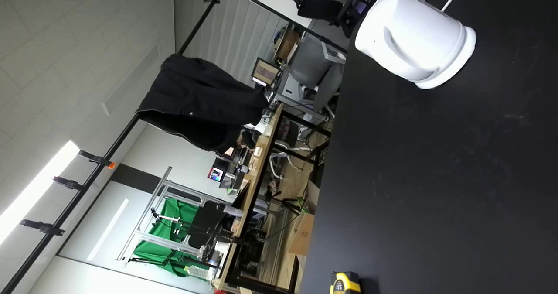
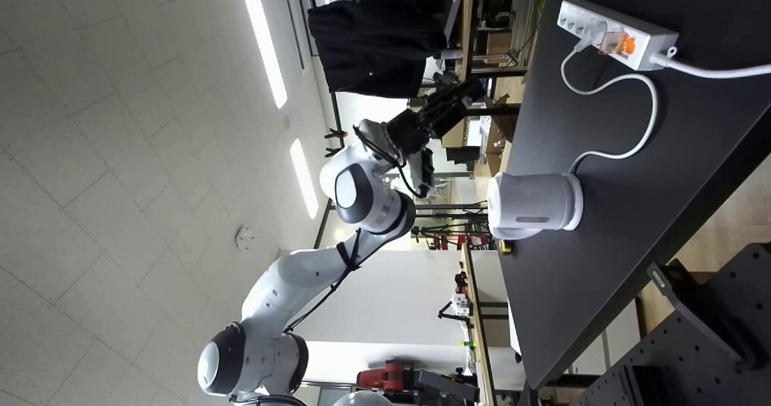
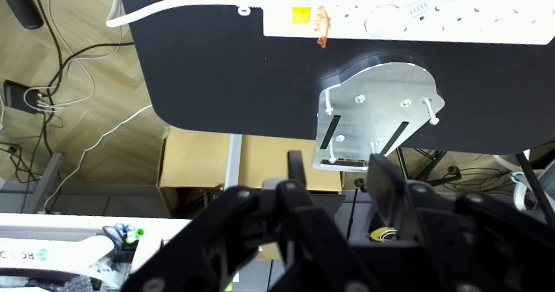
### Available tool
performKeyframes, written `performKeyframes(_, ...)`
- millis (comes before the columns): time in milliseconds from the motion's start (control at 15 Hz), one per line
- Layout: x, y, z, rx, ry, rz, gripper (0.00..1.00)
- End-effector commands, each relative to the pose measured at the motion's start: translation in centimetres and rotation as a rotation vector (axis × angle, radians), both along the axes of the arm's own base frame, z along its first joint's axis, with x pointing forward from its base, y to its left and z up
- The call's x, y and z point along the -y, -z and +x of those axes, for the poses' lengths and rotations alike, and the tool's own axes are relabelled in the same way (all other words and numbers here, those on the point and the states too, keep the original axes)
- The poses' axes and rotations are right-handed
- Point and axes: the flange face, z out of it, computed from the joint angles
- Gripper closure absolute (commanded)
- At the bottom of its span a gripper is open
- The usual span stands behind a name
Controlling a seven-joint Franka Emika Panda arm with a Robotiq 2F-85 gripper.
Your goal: Switch off the extension cable
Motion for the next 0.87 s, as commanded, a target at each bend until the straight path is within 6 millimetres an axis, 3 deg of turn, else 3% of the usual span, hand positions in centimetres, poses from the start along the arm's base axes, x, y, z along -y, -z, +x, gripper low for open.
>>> performKeyframes(0,-0.9,-1.7,-2.5,-0.004,0.019,-0.013,0.27)
performKeyframes(267,-1.3,-3.1,-3.7,-0.021,0.062,-0.046,0.01)
performKeyframes(800,-1.4,-2.6,-3.2,-0.033,0.058,-0.053,0.0)
